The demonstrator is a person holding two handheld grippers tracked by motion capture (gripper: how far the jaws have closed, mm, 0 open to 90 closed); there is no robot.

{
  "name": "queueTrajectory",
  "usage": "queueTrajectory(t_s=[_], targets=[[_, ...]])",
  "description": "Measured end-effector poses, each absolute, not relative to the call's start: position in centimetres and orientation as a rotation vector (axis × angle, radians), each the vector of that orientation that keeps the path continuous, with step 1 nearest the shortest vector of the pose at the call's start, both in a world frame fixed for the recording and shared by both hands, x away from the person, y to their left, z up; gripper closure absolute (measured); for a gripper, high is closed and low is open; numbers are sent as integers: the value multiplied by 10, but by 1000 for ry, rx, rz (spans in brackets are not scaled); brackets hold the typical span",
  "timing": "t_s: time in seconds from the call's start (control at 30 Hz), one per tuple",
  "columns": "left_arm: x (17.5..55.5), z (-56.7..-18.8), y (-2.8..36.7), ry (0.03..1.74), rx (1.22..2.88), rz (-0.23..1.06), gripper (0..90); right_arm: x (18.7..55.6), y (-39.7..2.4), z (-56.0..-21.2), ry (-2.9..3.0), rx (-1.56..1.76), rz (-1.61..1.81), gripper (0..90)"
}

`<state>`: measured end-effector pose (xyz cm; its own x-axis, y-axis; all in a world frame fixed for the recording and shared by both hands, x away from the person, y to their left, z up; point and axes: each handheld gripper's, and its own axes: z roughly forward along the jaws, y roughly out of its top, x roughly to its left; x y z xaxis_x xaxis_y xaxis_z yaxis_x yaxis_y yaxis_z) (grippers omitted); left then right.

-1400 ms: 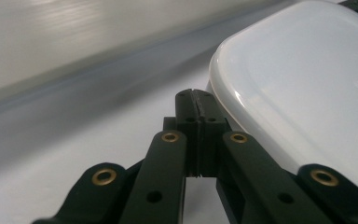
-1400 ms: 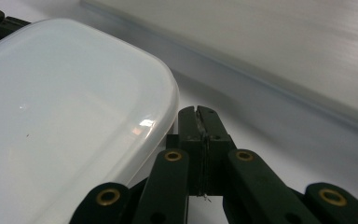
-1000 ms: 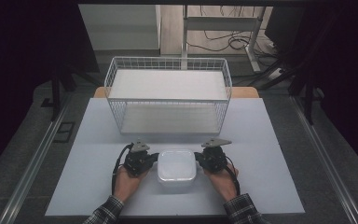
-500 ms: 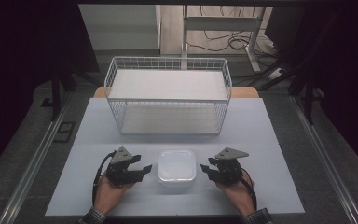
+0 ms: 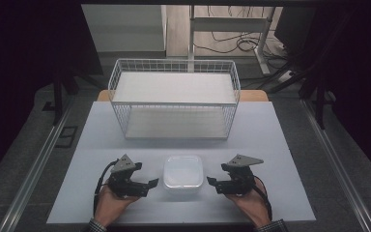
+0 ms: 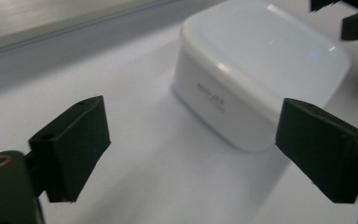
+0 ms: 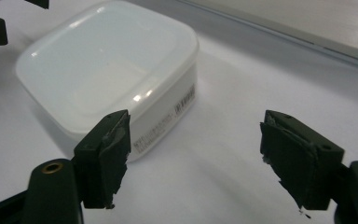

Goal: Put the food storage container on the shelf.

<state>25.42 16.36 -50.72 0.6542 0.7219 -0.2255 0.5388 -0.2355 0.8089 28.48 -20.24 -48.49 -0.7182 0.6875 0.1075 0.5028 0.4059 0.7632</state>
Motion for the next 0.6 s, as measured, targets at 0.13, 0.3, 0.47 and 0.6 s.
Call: queueTrajectory(t_s=[0.13, 0.3, 0.47, 0.6], targets=[[256, -501, 155, 962, 1899, 245, 120, 284, -196, -481, 2438, 1026, 1247, 217], [267, -497, 138, 920, 1908, 241, 141, 287, -183, -479, 2439, 997, 1267, 196], [279, -500, 120, 903, 1929, 219, 131, 295, -171, -480, 2452, 1007, 1293, 157], [285, -512, 113, 921, 1950, 163, 104, 300, -163, -487, 2483, 1025, 1292, 119]])
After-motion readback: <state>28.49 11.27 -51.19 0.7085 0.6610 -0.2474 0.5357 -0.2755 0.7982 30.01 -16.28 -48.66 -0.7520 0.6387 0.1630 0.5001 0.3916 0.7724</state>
